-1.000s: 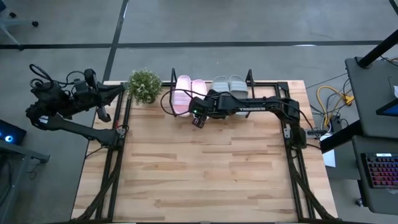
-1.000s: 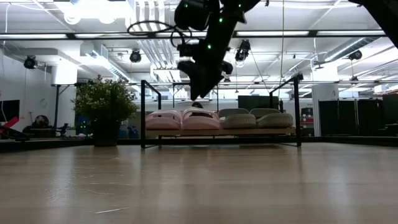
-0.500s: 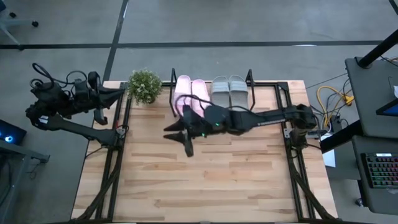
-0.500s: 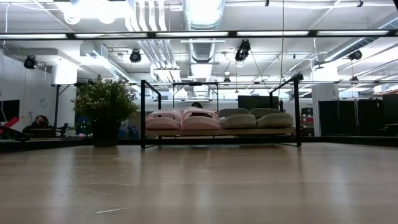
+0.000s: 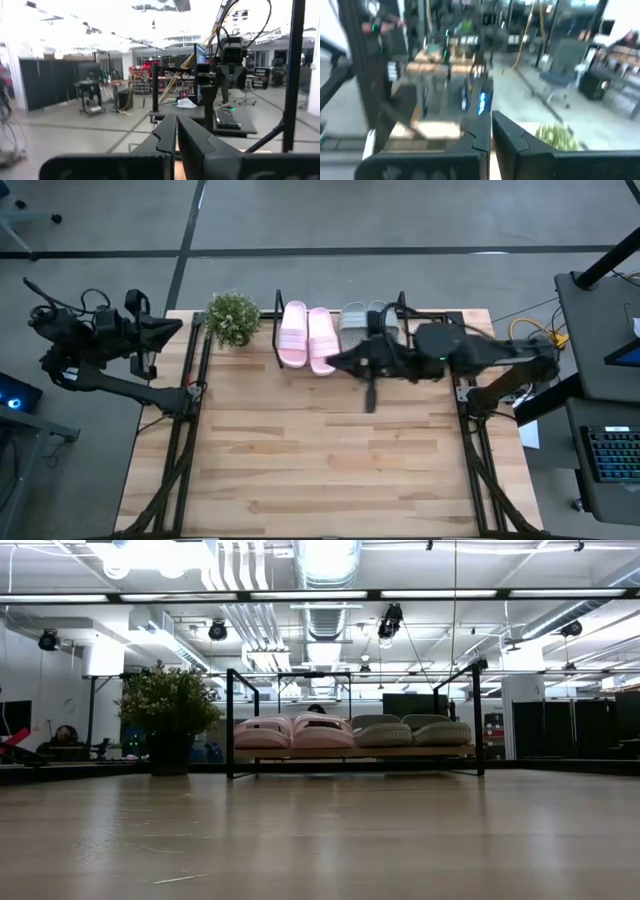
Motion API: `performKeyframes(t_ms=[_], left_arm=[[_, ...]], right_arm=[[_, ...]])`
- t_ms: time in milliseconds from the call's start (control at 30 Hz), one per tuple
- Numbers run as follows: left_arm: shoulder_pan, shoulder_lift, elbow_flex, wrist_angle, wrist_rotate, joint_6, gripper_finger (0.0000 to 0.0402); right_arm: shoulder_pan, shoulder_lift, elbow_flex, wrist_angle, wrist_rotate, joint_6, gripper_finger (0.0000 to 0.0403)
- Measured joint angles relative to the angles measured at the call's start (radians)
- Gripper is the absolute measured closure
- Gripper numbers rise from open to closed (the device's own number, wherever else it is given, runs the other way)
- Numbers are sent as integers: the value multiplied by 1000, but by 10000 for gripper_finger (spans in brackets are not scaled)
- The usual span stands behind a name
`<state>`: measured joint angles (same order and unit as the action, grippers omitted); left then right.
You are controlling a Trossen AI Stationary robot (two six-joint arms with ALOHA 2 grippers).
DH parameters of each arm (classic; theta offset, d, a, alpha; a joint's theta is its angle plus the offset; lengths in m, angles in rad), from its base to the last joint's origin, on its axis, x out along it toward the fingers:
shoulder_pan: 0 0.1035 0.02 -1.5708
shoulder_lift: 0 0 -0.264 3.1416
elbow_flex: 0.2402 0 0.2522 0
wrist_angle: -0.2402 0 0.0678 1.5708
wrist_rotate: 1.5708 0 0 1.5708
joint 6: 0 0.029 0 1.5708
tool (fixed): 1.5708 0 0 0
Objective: Pick and place slides into the shelf
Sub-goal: Return To Home Position
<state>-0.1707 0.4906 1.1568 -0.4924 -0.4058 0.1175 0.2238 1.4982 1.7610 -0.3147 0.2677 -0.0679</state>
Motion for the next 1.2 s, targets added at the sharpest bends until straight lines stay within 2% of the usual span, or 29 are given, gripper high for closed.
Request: performKeyframes(t_ms=[100, 200, 500, 800, 967, 1200], left_arm=[[0, -18, 0, 4, 0, 48, 400], [0, -47, -2, 4, 0, 47, 400], [0, -158, -67, 10, 1, 44, 400], [0, -253, -262, 22, -19, -84, 400], [0, -287, -398, 108, -19, -82, 400], [0, -344, -539, 167, -18, -77, 400]], right_arm=[[6, -84, -26, -151, -2, 13, 395], [20, -194, -108, -169, -5, 18, 395], [-19, -593, -585, -16, -9, 65, 395], [-44, -985, -1013, 171, -4, 76, 395], [-44, -1087, -1152, 246, 3, 112, 395], [-71, -1091, -1242, 302, 100, 56, 395]])
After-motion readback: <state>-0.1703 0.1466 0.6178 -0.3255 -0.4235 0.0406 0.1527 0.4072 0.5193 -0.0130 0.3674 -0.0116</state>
